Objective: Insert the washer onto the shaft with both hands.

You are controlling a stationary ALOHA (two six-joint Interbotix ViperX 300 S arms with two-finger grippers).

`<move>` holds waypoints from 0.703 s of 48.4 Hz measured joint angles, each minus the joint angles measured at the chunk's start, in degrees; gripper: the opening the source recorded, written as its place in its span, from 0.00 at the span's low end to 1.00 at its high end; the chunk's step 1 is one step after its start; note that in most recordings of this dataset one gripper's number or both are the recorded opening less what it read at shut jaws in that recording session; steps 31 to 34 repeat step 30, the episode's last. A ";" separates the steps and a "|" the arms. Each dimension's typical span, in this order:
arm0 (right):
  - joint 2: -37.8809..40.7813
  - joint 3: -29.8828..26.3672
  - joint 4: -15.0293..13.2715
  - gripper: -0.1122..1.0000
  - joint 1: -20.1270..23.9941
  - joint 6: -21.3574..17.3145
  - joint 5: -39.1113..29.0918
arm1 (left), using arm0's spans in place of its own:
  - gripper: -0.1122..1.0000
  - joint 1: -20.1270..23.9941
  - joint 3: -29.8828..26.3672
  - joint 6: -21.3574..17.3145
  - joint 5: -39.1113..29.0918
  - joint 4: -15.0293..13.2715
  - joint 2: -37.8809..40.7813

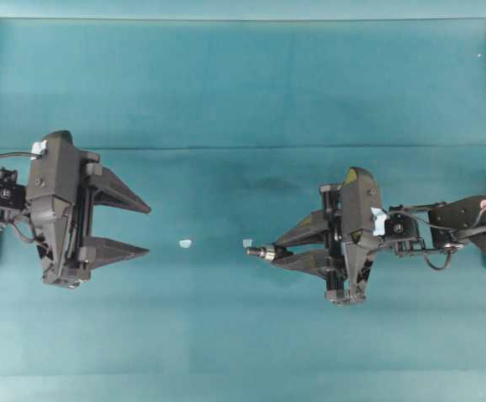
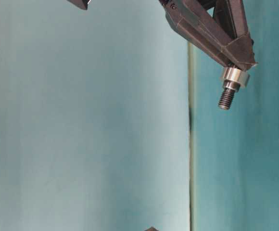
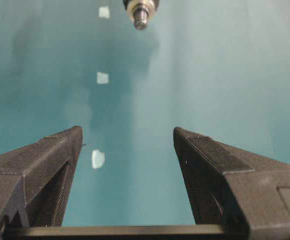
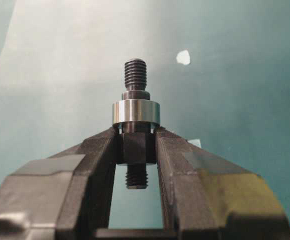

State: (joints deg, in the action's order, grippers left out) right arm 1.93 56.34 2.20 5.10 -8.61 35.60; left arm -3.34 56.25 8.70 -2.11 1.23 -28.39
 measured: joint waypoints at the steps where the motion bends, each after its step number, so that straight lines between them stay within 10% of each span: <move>1: 0.00 0.00 0.09 0.10 0.00 0.00 0.00 | 0.81 0.00 0.00 0.00 0.09 0.00 0.00; 34: 0.00 0.00 0.00 0.10 0.00 0.00 -0.44 | 0.81 0.00 0.00 0.00 0.00 0.00 0.00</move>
